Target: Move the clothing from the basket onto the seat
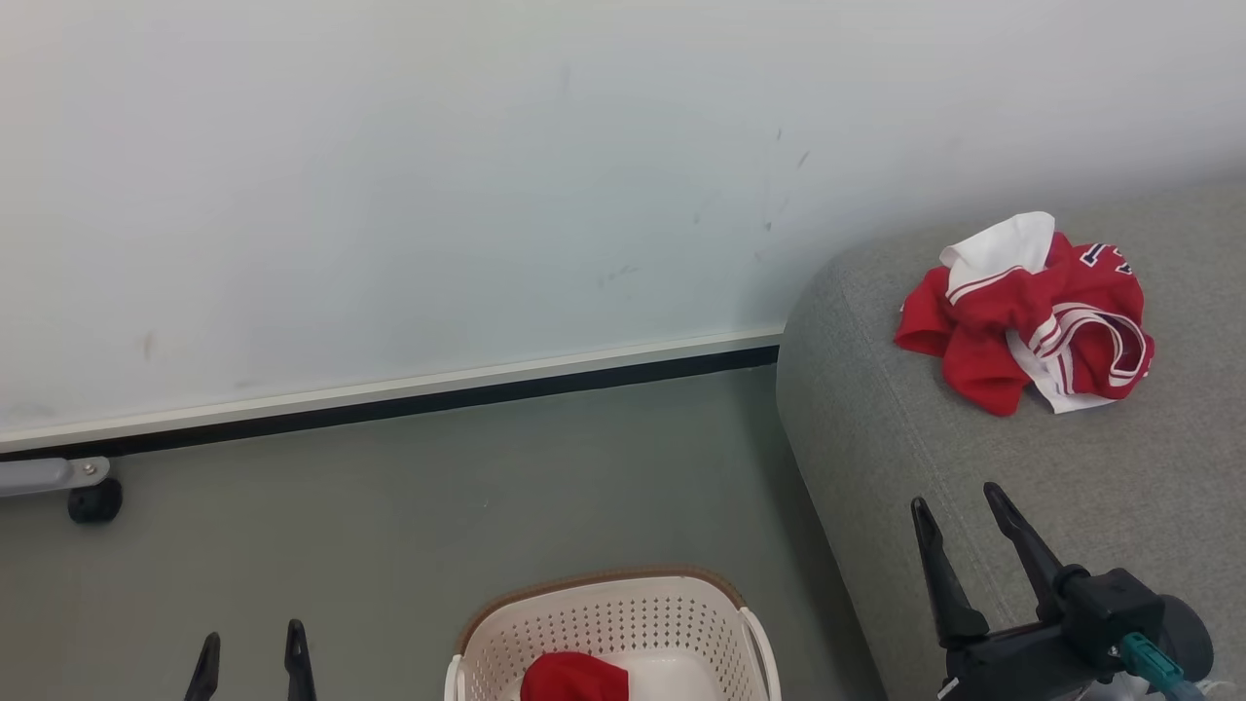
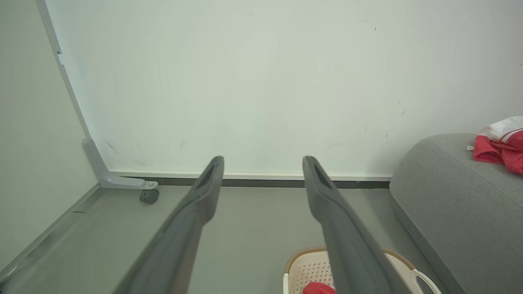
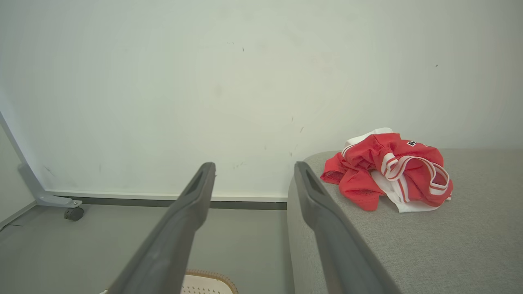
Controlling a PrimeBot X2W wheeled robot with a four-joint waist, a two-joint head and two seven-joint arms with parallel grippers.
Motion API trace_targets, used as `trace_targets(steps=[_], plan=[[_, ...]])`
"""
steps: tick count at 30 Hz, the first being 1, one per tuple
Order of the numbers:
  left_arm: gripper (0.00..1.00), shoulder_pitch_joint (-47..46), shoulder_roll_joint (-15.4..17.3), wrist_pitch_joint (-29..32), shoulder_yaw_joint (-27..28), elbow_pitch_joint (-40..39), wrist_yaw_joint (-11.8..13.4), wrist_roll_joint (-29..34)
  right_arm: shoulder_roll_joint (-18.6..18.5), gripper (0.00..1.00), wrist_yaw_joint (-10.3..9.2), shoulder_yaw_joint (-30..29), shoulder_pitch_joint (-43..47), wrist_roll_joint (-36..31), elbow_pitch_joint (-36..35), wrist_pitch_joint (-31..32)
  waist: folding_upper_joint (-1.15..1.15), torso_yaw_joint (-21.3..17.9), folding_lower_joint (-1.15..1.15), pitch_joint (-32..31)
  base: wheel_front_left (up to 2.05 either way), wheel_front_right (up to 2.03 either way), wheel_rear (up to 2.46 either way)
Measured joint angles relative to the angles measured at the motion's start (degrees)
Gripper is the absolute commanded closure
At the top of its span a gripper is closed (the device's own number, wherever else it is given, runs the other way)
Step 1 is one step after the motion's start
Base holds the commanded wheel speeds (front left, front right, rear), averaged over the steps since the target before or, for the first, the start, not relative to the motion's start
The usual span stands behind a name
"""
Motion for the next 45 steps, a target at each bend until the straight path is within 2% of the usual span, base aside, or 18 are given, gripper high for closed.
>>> trace_targets(steps=[13,19,27,34,45], plan=[[0.00,0.42,-0.32,0.00,-1.81,-1.02,-0.05,1.34,-0.12,0.00,-0.02,-1.36,0.80,-0.55,-2.27,0.00,0.00,-0.29,0.00,2.92,0.00,0.00,0.00],[0.00,-3.47,-0.29,0.09,-3.97,0.69,-1.03,2.86,-0.11,0.00,-0.03,-2.38,0.53,-0.90,-3.36,0.00,0.00,-0.65,0.00,6.38,0.00,0.00,0.00],[0.00,-10.86,-0.05,2.96,-8.61,6.38,-3.18,4.91,-0.68,0.00,-0.44,-4.14,-2.24,-1.54,-5.06,0.00,0.01,-1.43,0.01,11.90,0.00,0.00,0.00],[0.00,-17.45,-1.83,5.97,-14.38,13.23,-5.19,7.98,-0.82,0.00,-0.45,-4.56,-4.52,-3.18,-7.19,-0.01,0.01,-2.51,0.01,17.00,0.00,0.00,0.00],[0.00,-27.49,-3.81,10.66,-19.97,24.77,-6.61,11.54,-1.67,0.00,0.07,-3.83,-9.68,-5.03,-9.61,-0.01,0.01,-4.35,0.01,25.19,0.00,0.00,0.00]])
